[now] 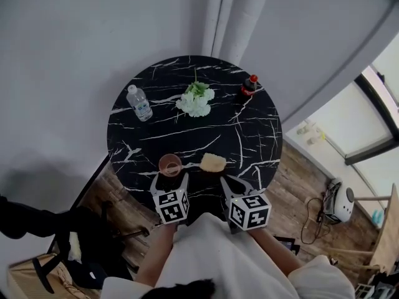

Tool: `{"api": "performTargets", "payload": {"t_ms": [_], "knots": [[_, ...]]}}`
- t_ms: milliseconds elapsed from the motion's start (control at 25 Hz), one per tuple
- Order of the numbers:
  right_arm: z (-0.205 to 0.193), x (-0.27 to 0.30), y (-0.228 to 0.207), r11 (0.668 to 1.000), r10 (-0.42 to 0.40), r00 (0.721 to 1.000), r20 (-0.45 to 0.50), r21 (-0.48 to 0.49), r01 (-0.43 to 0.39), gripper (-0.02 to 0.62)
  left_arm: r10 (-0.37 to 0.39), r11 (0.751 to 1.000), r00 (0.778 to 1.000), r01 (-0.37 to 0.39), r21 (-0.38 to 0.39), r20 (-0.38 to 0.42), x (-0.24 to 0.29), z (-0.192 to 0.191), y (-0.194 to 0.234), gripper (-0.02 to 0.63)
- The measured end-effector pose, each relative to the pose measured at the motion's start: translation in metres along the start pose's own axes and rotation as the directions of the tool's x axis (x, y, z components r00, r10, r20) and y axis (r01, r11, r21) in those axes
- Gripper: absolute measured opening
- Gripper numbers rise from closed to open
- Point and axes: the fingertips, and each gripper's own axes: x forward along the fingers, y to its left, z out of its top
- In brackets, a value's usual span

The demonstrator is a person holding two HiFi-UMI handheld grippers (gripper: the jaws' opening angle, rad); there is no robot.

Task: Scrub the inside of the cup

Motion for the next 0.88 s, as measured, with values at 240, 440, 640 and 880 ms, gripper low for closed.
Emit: {"api": "performTargets", "payload": {"t_ms": [240,440,640,880], "knots": [[-0.001,0.000,-0.016,0.999,-0.041,0.999,-0.018,-0.004,0.041,0.035,0.020,1.000,1.000,-0.020,-0.024,-0.013,0.014,-0.003,0.005,0.383],[0.000,0.001,-0.020,0.999,-0.051,0.998,-0.029,-0.019,0.051,0.035,0.015,1.000,1.000,-0.016,-0.005,-0.021,0.025,-0.003,0.005,0.383],[0.001,0.001,-0.025,0.997,-0.066,0.997,-0.034,-0.029,0.065,0.035,0.025,0.999,1.000,-0.025,0.039,-0.002,0.030,0.002,0.003,0.383],[-0.001,-0.001,-0.034,0.996,-0.087,0.996,-0.038,-0.017,0.086,0.035,0.039,0.998,0.999,-0.040,0.037,0.031,0.036,0.005,0.008,0.382]]}}
